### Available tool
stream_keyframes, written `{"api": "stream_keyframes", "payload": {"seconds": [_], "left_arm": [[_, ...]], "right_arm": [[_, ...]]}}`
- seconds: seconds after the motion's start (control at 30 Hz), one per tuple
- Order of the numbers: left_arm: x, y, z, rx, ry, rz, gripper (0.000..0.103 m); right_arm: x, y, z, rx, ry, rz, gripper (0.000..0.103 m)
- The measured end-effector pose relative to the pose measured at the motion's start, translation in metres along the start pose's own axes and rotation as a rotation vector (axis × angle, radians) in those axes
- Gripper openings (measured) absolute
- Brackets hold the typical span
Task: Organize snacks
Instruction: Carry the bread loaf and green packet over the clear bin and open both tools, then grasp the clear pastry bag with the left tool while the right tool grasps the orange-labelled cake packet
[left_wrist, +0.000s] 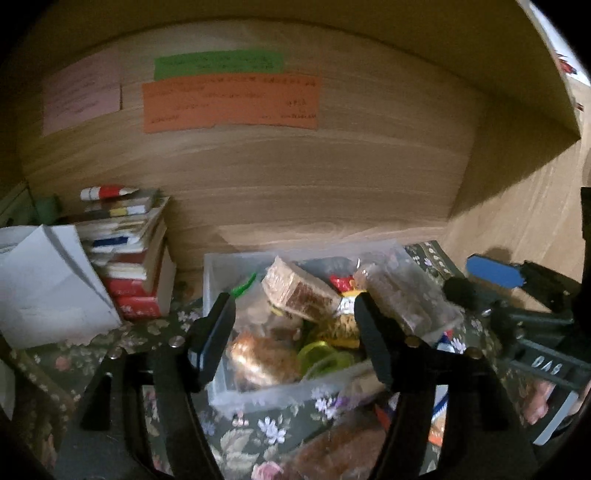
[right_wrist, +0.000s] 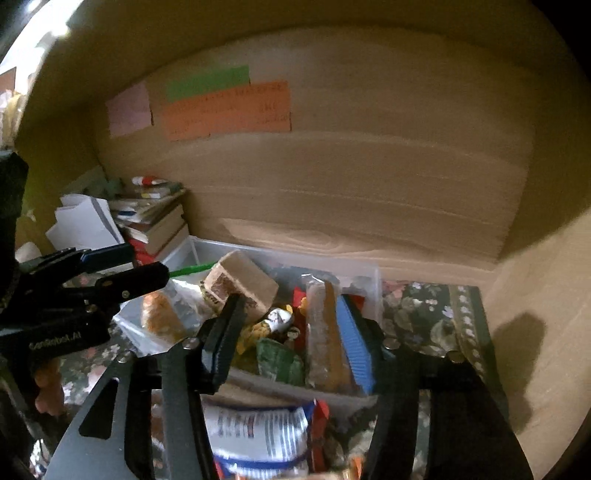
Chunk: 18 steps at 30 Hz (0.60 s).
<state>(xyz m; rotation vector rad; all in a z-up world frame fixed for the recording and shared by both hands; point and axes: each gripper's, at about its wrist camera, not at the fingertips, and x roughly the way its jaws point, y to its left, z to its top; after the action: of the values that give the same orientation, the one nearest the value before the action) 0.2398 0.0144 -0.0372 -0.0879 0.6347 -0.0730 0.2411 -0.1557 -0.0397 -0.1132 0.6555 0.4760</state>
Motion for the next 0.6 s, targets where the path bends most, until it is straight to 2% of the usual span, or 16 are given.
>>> {"api": "stream_keyframes", "payload": {"seconds": [0.27, 0.47, 0.6], "left_arm": [[-0.017, 0.0, -0.031, 0.011, 0.042, -0.002, 0.072], [-0.013, -0.007, -0.061, 0.029, 0.107, -0.009, 0.079], [-0.001, -0.017, -0.077, 0.027, 0.164, -0.037, 0.083]], "right_arm": [[-0.031, -0.005, -0.028, 0.033, -0.009, -0.024, 0.063], [-0.046, -0.015, -0.058, 0.074, 0.029, -0.032, 0.071], [-0.046, -0.021, -0.079, 0.113, 0.068, -0.028, 0.079]]}}
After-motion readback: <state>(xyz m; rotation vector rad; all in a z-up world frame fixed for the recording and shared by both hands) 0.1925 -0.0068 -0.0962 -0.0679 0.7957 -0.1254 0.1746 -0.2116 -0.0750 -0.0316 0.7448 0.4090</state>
